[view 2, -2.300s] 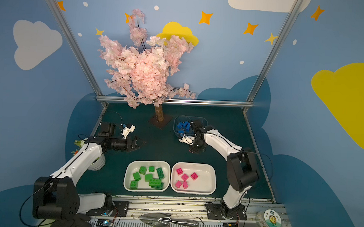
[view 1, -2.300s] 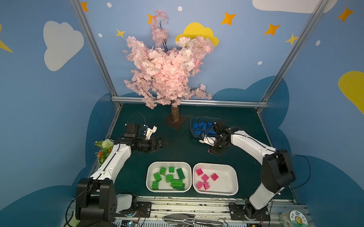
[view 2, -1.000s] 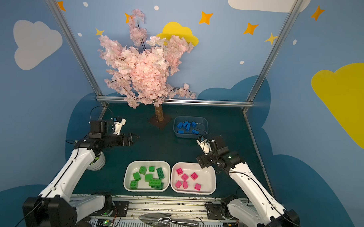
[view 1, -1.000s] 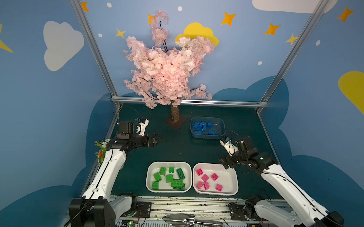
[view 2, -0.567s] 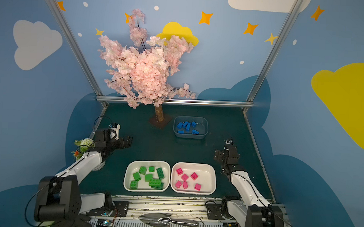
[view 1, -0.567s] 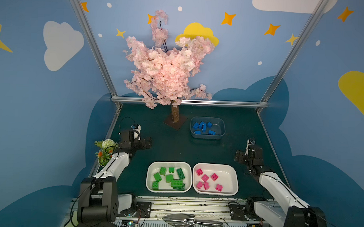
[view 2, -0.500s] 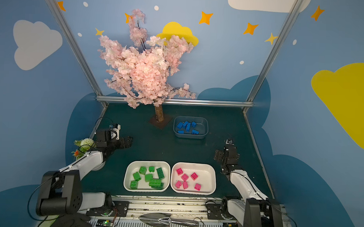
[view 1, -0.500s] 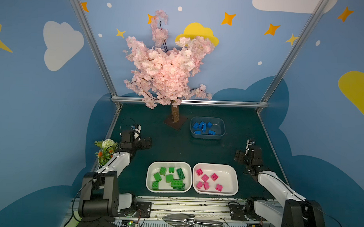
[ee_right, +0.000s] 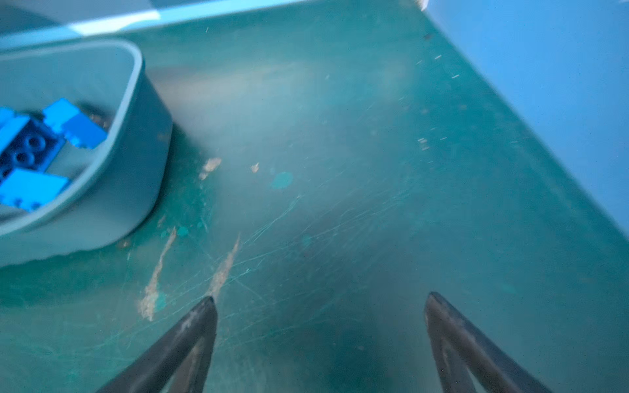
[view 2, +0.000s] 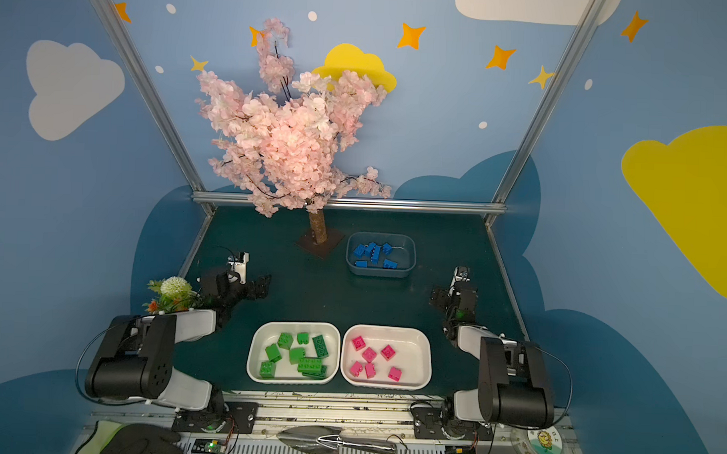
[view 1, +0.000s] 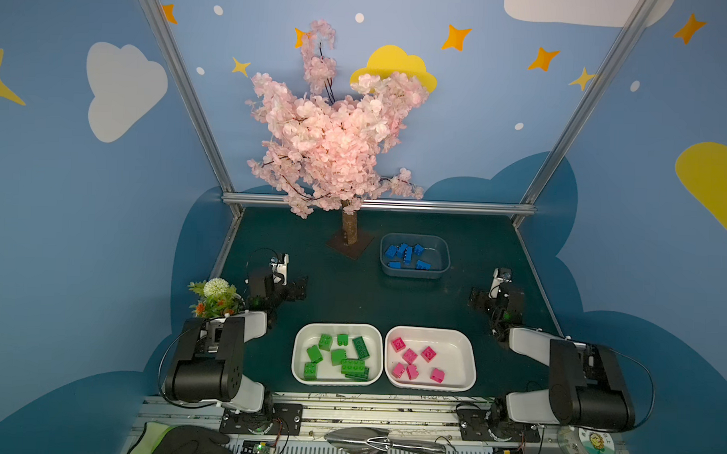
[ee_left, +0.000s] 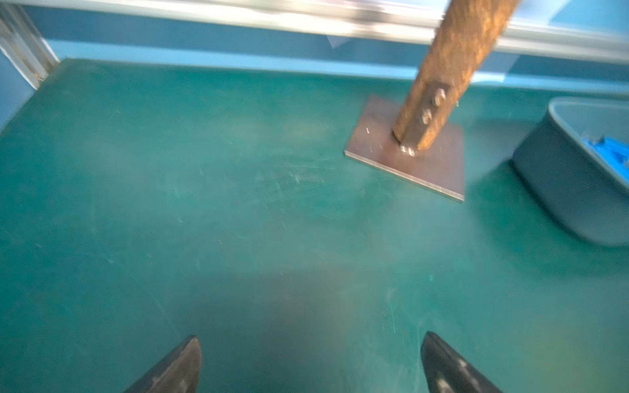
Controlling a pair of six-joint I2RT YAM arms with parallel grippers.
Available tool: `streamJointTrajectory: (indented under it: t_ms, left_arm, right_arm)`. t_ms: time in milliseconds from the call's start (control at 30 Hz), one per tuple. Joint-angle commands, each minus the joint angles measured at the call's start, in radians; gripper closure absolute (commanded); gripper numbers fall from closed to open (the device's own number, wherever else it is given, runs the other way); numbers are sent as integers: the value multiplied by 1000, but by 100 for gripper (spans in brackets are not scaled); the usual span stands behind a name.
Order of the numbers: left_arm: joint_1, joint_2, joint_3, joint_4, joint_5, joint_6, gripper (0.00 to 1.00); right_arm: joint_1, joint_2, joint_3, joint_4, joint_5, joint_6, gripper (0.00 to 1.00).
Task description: Sort the legos into containers by color
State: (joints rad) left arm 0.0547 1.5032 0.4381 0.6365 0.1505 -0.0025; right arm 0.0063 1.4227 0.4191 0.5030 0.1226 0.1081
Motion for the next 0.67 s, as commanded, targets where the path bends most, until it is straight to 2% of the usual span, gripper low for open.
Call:
streamJointTrajectory:
  t_ms: [0, 33, 633]
  left_arm:
    - [-13, 28, -28, 149, -45, 15, 1]
    - [-12, 25, -23, 137, -73, -2, 1]
    - [-10, 20, -18, 121, -72, 2, 1]
  right_arm:
    - [9, 5, 75, -28, 10, 47, 6]
    - [20, 14, 88, -45, 30, 42, 6]
    - [34, 15, 92, -50, 53, 38, 6]
